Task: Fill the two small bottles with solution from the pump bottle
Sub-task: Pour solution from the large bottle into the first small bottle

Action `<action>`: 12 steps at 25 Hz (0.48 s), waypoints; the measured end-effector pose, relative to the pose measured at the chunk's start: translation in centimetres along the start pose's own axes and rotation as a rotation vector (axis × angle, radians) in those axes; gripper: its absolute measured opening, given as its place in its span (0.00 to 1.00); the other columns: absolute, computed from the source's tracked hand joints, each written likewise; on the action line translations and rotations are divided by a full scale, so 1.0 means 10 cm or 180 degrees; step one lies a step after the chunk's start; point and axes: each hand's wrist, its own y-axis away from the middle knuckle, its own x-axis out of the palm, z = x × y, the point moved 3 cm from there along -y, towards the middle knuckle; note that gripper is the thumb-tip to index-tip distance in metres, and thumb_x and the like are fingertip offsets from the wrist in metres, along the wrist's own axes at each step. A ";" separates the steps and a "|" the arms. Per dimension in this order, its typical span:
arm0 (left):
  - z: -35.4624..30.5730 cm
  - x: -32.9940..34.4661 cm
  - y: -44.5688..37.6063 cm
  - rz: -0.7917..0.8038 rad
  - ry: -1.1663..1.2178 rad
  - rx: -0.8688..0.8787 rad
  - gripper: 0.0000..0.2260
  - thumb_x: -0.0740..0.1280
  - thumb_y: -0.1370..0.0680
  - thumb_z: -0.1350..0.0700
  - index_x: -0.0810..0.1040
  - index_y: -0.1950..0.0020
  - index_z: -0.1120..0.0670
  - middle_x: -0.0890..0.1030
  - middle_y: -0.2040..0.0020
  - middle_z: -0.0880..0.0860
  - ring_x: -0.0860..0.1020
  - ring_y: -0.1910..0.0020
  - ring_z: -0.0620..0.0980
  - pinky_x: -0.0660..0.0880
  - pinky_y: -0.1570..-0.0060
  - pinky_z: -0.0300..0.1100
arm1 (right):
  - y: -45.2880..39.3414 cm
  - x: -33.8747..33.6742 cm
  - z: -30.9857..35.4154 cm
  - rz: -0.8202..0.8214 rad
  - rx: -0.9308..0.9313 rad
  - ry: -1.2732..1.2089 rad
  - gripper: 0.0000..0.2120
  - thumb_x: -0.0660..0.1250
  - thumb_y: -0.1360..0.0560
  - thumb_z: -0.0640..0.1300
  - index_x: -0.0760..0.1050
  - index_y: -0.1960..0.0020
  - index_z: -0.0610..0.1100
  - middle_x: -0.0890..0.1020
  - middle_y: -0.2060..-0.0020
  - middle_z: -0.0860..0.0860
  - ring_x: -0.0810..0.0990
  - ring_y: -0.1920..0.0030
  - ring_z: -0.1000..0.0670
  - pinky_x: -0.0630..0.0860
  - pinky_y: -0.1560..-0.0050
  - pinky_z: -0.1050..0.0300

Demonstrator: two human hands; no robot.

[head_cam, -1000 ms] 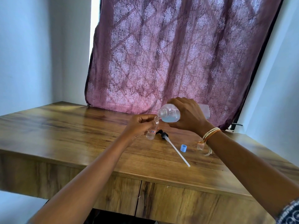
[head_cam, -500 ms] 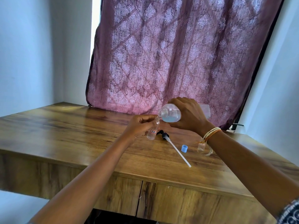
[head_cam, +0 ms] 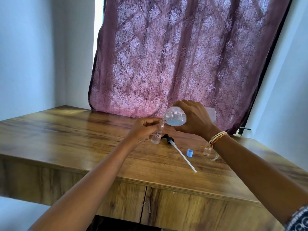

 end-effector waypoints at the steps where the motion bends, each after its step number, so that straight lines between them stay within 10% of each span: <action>1: 0.00 0.00 0.00 -0.0002 0.0005 -0.0001 0.14 0.72 0.26 0.61 0.81 0.41 0.57 0.84 0.46 0.60 0.83 0.46 0.59 0.77 0.45 0.64 | 0.00 0.00 0.00 0.0001 0.0001 0.0001 0.28 0.71 0.35 0.64 0.76 0.43 0.47 0.83 0.53 0.49 0.81 0.56 0.45 0.76 0.55 0.50; 12: 0.00 0.04 0.00 0.0019 0.0069 -0.0001 0.13 0.72 0.27 0.61 0.82 0.42 0.57 0.84 0.46 0.59 0.83 0.46 0.59 0.78 0.44 0.62 | 0.02 -0.02 -0.02 0.0014 -0.0013 0.0029 0.30 0.73 0.36 0.62 0.76 0.41 0.45 0.83 0.52 0.48 0.81 0.55 0.44 0.76 0.54 0.50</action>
